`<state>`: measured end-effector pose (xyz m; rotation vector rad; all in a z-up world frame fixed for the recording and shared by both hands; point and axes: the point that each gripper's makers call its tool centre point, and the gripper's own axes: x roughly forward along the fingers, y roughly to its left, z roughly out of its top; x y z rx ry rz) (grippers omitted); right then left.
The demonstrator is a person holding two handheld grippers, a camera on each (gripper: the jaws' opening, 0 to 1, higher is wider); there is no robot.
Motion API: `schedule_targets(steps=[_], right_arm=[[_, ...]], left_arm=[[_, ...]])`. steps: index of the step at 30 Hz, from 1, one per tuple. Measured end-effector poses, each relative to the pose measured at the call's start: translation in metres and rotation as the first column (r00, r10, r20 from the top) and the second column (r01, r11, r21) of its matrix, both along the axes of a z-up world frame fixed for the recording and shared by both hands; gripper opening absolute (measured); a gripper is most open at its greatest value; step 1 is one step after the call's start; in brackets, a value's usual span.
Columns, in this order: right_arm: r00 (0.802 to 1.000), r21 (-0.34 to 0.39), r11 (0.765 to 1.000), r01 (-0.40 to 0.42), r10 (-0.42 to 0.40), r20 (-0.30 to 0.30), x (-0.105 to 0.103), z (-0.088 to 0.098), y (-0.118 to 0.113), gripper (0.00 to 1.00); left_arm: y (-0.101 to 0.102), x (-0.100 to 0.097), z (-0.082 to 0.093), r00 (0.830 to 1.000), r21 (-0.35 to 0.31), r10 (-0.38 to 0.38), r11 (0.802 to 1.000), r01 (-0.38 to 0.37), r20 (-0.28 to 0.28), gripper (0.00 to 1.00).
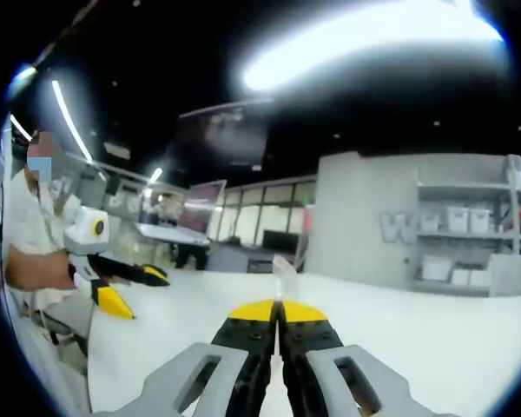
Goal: Open the resealable bag by pulling the two sides of the seal apart until the entire bag opening is separated and visibly accessible.
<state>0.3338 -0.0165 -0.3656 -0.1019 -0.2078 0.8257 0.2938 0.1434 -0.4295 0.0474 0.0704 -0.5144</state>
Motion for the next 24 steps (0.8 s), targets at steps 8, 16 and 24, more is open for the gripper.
schedule_targets(steps=[8,16,24], right_arm=[[1.0,0.006,1.0,-0.007,0.007,0.006,-0.012,0.001,-0.001,0.0],[1.0,0.011,1.0,-0.024,0.024,0.004,-0.027,0.0,0.002,0.0],[0.999,0.01,0.999,-0.034,0.034,0.002,-0.036,-0.002,0.003,0.0]], left_arm=[[0.0,-0.002,0.002,1.0,-0.006,-0.004,1.0,0.004,0.004,0.77],[-0.004,-0.005,0.004,1.0,-0.016,-0.025,1.0,0.025,0.007,0.72],[-0.007,-0.006,0.005,0.999,-0.018,-0.034,0.999,0.034,0.009,0.71]])
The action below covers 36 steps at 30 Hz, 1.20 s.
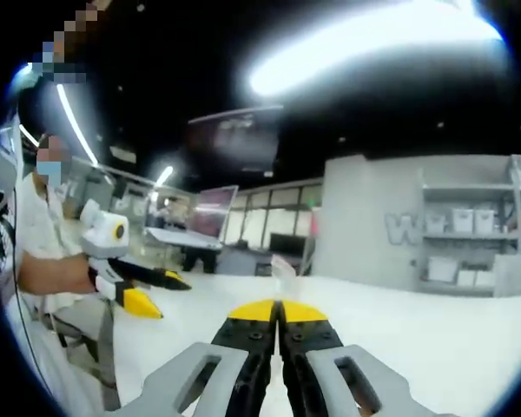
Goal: Open the resealable bag by pulling the two sides of the seal apart until the entire bag opening is separated and visibly accessible.
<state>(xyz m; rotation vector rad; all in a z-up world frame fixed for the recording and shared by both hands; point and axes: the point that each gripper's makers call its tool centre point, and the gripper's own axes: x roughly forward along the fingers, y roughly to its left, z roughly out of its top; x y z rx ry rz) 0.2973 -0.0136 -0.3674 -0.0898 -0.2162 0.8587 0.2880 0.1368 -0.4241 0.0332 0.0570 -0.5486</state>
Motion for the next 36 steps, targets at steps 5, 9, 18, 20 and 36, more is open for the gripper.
schedule_targets(steps=[5,9,18,20,36], right_arm=[[1.0,-0.004,1.0,-0.003,0.003,-0.013,-0.005,-0.006,-0.001,0.0],[1.0,-0.003,1.0,-0.006,0.006,-0.023,-0.009,-0.01,-0.003,0.0],[0.999,-0.003,1.0,-0.021,0.021,-0.03,-0.016,-0.013,-0.005,0.0],[0.999,-0.003,1.0,-0.022,0.022,-0.029,-0.017,-0.013,-0.005,0.0],[0.999,0.002,0.999,-0.035,0.035,-0.036,-0.022,-0.016,-0.004,0.0]], left_arm=[[-0.003,-0.001,0.004,1.0,-0.011,-0.008,1.0,0.008,0.013,0.71],[-0.007,-0.002,0.006,1.0,-0.014,-0.021,1.0,0.021,0.021,0.71],[-0.026,-0.008,0.011,0.996,-0.019,-0.082,0.996,0.083,0.042,0.69],[-0.029,-0.009,0.009,0.995,-0.012,-0.096,0.995,0.096,0.042,0.67],[-0.047,-0.017,0.011,0.985,0.009,-0.151,0.988,0.151,0.078,0.63]])
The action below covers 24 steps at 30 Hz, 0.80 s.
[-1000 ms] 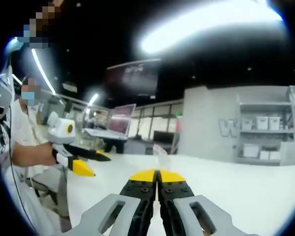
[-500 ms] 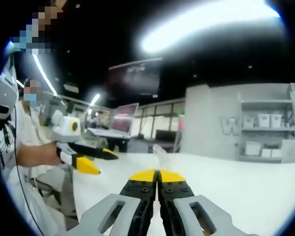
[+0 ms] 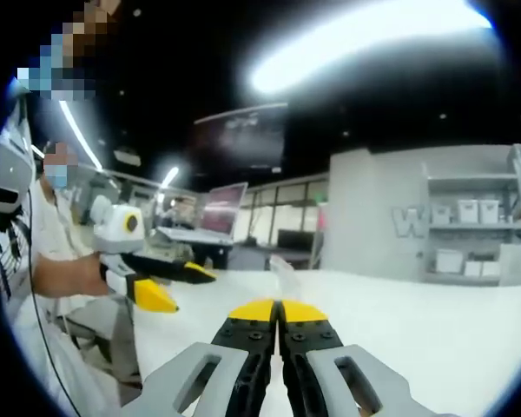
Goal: Open the resealable bag by pulling the two sides of the seal apart until the entire bag opening is separated and visibly accessible.
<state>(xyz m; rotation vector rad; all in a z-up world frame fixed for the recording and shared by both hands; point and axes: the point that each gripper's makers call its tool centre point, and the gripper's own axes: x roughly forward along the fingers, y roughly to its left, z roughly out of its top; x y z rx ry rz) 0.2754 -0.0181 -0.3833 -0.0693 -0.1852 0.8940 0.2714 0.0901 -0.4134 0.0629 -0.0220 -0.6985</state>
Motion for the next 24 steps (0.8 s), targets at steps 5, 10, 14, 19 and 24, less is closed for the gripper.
schedule_targets(steps=[5,10,14,19,24], right_arm=[[1.0,0.013,1.0,-0.002,0.002,0.003,-0.002,0.003,-0.001,0.0],[1.0,0.019,1.0,0.001,-0.002,0.006,-0.003,0.004,-0.004,0.0],[1.0,0.025,1.0,0.014,-0.014,0.01,-0.002,0.007,-0.008,0.0],[1.0,0.03,0.999,0.024,-0.024,0.012,-0.001,0.008,-0.011,0.0],[0.999,0.035,0.999,0.027,-0.028,0.016,-0.003,0.011,-0.014,0.0]], left_arm=[[-0.008,-0.002,0.0,1.0,-0.012,-0.014,1.0,0.014,0.0,0.63],[-0.02,-0.006,-0.006,0.999,-0.007,-0.033,0.999,0.033,-0.005,0.63],[-0.028,-0.008,-0.006,0.999,-0.004,-0.046,0.999,0.046,0.002,0.63],[-0.052,-0.016,-0.001,0.989,0.236,-0.088,0.97,0.058,0.118,0.57],[-0.064,-0.025,0.03,0.986,0.078,-0.137,0.988,0.13,0.1,0.59]])
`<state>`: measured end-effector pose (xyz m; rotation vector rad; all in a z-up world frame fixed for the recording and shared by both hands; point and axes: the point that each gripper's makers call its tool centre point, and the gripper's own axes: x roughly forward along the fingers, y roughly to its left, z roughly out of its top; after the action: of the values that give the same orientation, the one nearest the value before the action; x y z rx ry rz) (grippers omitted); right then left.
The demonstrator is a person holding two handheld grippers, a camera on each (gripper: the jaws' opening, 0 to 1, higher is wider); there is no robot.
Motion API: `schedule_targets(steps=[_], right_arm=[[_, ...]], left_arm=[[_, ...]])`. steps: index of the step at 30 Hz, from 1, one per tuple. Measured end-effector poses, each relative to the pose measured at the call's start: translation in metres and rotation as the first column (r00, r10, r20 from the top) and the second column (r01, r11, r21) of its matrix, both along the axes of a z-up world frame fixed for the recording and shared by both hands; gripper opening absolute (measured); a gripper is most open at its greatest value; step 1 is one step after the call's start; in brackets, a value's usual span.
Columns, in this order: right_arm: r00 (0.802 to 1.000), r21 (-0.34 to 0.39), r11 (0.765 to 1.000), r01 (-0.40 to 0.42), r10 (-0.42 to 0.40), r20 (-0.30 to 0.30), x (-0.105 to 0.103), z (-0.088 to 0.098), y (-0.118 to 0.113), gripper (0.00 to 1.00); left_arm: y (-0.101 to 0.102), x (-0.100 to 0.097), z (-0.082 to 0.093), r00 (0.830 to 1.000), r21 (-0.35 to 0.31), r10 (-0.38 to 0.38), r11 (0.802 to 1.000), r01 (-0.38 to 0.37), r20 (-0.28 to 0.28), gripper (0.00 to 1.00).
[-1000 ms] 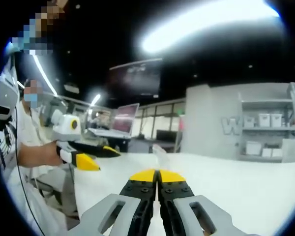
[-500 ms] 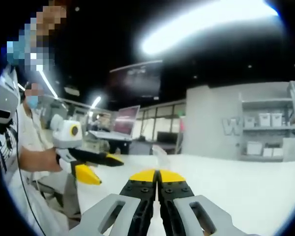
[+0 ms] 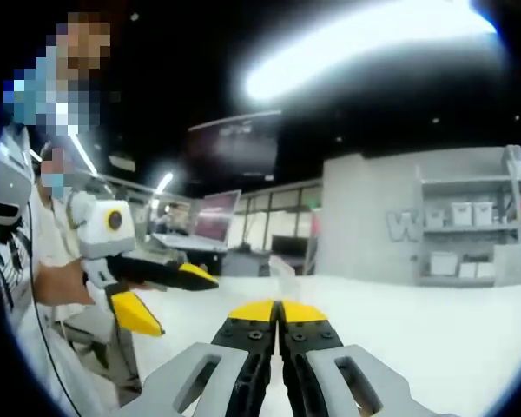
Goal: Open the resealable bag by pulling the two sides of the seal apart until the entire bag opening is separated and visibly accessible.
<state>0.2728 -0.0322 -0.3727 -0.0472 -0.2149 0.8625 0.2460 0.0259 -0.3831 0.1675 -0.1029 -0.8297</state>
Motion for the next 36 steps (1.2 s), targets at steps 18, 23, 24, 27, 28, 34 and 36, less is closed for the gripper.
schedule_targets(steps=[18,23,24,27,28,34,36], right_arm=[[0.999,-0.026,0.999,-0.036,0.036,0.012,-0.008,-0.001,-0.002,0.0],[0.999,-0.034,0.999,-0.039,0.039,0.016,-0.01,-0.003,-0.004,0.0],[0.999,-0.035,0.999,-0.039,0.039,0.016,-0.01,-0.003,-0.004,0.0],[0.999,-0.036,0.999,-0.037,0.038,0.014,-0.01,-0.004,-0.005,0.0],[0.999,-0.035,0.999,-0.037,0.037,0.012,-0.01,-0.005,-0.006,0.0],[0.999,-0.045,0.998,-0.05,0.05,0.004,-0.012,-0.009,-0.003,0.0],[0.999,-0.048,0.997,-0.054,0.054,0.004,-0.013,-0.01,-0.002,0.0]], left_arm=[[-0.007,-0.001,0.019,0.971,0.334,-0.088,0.943,0.01,0.222,0.43],[-0.006,0.007,0.018,0.971,0.339,-0.081,0.941,0.0,0.225,0.4],[-0.006,0.009,0.018,0.971,0.339,-0.08,0.941,-0.001,0.224,0.4],[-0.007,0.012,0.019,0.971,0.343,-0.079,0.939,-0.003,0.227,0.4],[-0.007,0.013,0.019,0.97,0.344,-0.079,0.939,-0.004,0.229,0.4],[-0.007,0.017,0.016,0.97,0.356,-0.073,0.934,-0.015,0.232,0.37],[-0.006,0.018,0.014,0.971,0.356,-0.07,0.934,-0.017,0.23,0.37]])
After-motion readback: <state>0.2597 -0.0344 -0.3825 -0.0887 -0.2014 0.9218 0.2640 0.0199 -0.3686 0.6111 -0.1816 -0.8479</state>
